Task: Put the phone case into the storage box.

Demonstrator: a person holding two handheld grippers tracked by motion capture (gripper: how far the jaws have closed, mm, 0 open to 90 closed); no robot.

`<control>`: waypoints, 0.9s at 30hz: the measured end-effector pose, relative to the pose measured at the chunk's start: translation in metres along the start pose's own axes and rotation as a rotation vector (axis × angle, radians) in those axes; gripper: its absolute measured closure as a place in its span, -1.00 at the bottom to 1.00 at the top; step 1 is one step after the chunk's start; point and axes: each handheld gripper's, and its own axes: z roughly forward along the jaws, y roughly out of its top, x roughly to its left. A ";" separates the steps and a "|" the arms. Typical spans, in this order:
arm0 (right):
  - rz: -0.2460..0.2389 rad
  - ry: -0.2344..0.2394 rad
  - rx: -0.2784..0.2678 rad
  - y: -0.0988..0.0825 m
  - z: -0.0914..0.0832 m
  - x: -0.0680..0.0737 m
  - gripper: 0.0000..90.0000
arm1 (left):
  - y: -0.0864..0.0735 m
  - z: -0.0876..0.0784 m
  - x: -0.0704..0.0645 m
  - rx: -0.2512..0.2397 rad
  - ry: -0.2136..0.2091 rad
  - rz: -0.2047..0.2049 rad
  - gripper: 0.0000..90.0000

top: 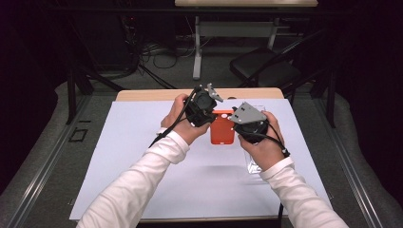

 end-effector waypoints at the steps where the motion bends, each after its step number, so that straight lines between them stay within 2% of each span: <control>1: -0.003 0.000 0.002 0.000 0.000 0.000 0.72 | 0.000 0.000 0.000 0.001 0.001 0.002 0.78; 15: -0.076 -0.019 0.047 0.003 0.001 0.002 0.78 | 0.000 0.002 -0.002 0.001 0.000 -0.005 0.77; 27: -0.128 -0.041 0.033 0.000 0.003 0.004 0.80 | -0.003 0.005 0.000 -0.007 -0.019 -0.016 0.74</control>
